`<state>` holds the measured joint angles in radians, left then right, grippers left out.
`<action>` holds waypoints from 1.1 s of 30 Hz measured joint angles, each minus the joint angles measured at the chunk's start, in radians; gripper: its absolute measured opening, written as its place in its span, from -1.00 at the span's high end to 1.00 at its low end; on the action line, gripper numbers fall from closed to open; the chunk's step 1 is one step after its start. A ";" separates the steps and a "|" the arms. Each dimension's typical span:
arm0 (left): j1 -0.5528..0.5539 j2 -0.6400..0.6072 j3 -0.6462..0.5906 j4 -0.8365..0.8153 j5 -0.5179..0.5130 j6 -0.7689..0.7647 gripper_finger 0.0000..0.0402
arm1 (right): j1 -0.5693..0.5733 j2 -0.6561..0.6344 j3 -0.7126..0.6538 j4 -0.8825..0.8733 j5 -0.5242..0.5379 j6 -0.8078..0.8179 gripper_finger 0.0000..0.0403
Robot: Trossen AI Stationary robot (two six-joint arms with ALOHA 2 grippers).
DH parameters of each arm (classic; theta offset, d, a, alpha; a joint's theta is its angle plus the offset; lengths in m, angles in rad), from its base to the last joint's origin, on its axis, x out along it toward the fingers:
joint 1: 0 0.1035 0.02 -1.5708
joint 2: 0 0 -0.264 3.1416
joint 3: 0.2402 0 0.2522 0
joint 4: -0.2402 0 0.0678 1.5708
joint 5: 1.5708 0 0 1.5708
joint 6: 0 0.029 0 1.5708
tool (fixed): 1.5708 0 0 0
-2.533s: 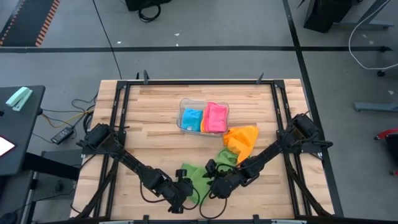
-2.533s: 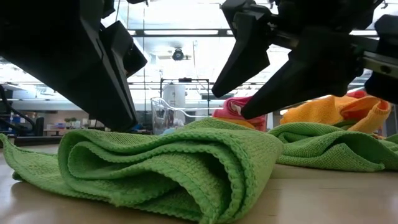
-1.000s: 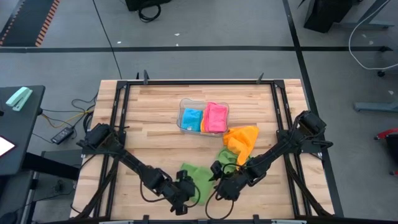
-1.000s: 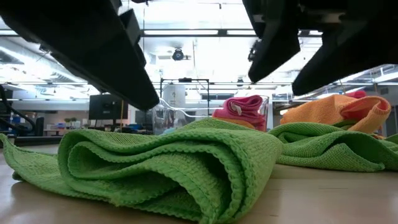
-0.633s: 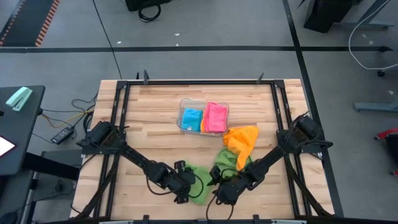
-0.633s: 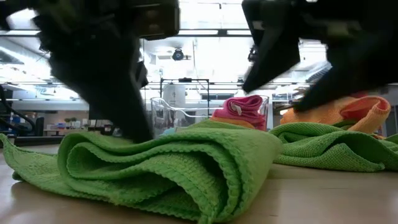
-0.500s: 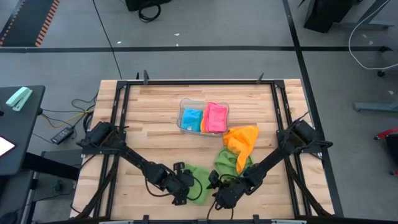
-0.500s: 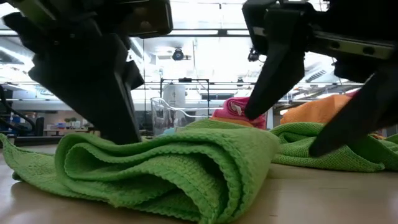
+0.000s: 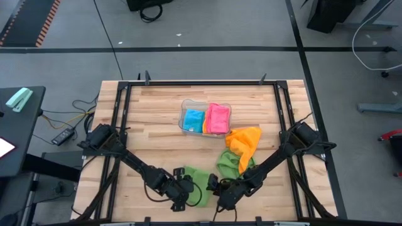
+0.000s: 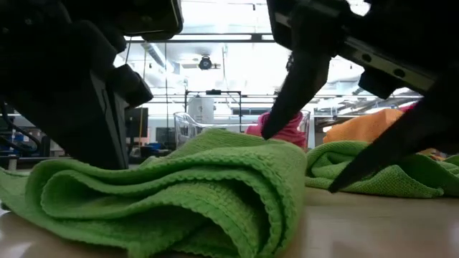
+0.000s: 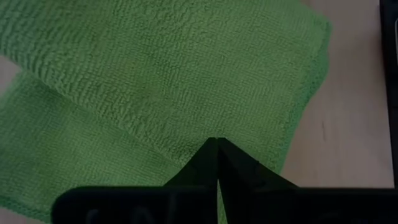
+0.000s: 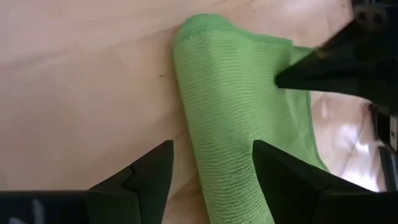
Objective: Fold microfiber towels
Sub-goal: Fold the top green microfiber cloth
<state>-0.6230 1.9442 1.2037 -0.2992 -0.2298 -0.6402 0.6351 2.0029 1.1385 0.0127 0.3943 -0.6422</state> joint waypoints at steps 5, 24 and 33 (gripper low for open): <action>-0.001 0.000 0.000 -0.004 -0.010 -0.003 0.94 | -0.032 0.025 -0.002 0.014 -0.028 -0.118 -0.13; -0.008 0.021 0.000 -0.012 -0.013 -0.021 0.92 | -0.090 0.047 0.000 0.093 -0.163 -0.171 0.40; -0.036 -0.032 0.012 0.016 -0.063 0.050 0.95 | -0.091 0.041 -0.001 0.086 -0.258 -0.089 0.78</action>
<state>-0.6589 1.9122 1.2157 -0.2833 -0.2928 -0.5903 0.5438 2.0443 1.1378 0.0990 0.1364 -0.7310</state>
